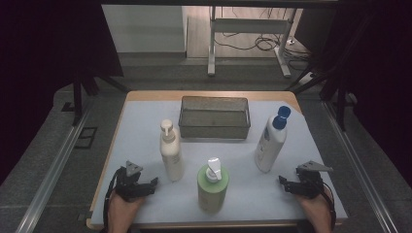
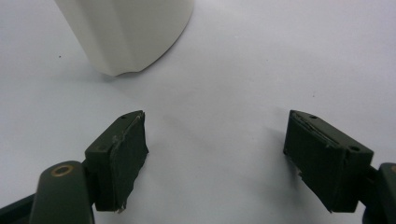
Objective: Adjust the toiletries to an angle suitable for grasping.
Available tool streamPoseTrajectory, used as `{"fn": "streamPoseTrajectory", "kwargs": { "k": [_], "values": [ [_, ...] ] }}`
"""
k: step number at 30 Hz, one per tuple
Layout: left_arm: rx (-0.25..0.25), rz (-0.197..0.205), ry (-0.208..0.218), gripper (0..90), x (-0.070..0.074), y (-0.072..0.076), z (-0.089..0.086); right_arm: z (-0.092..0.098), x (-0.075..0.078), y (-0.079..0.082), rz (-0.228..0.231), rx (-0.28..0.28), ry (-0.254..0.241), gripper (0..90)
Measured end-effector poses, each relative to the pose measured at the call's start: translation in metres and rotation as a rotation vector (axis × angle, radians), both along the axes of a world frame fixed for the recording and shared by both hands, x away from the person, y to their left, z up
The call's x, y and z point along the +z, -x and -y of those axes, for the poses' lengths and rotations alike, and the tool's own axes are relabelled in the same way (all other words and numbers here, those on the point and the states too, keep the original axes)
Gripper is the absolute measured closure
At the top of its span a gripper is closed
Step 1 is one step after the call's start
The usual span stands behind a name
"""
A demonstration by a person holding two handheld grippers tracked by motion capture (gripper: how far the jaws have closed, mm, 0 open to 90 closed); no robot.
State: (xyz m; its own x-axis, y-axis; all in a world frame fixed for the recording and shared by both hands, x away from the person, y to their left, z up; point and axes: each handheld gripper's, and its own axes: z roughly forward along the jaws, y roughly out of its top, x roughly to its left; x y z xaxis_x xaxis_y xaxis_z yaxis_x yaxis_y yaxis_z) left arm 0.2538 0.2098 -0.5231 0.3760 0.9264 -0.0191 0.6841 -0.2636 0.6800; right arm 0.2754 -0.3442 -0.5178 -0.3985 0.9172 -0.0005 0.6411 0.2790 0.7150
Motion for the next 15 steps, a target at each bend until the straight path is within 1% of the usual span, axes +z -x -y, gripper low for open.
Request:
{"fn": "streamPoseTrajectory", "kwargs": {
  "k": [5, 8, 9, 10, 11, 15],
  "values": [
    [0.000, 0.000, 0.000, 14.3, 0.0000, 0.0001, 0.0000, 0.0002, -0.0001, -0.0002, -0.001, 0.003, -0.002, 20.0],
    [0.000, 0.000, 0.000, 14.4, -0.0001, 0.0000, 0.0000, -0.0004, -0.0003, -0.0005, -0.004, 0.013, -0.002, 17.9],
    [0.000, 0.000, 0.000, 14.3, -0.0001, 0.0000, 0.0000, -0.0004, -0.0002, -0.0008, -0.009, 0.019, -0.004, 15.2],
    [0.000, 0.000, 0.000, 14.3, -0.0001, 0.0000, 0.0000, -0.0004, -0.0002, -0.0008, -0.009, 0.019, -0.004, 15.2],
    [0.000, 0.000, 0.000, 14.3, 0.0000, 0.0000, 0.0000, -0.0009, -0.0004, -0.0011, -0.012, 0.030, -0.002, 13.9],
    [0.000, 0.000, 0.000, 14.3, -0.0001, 0.0000, 0.0000, -0.0018, -0.0002, -0.0014, -0.016, 0.027, 0.002, 13.5]
  ]
}}
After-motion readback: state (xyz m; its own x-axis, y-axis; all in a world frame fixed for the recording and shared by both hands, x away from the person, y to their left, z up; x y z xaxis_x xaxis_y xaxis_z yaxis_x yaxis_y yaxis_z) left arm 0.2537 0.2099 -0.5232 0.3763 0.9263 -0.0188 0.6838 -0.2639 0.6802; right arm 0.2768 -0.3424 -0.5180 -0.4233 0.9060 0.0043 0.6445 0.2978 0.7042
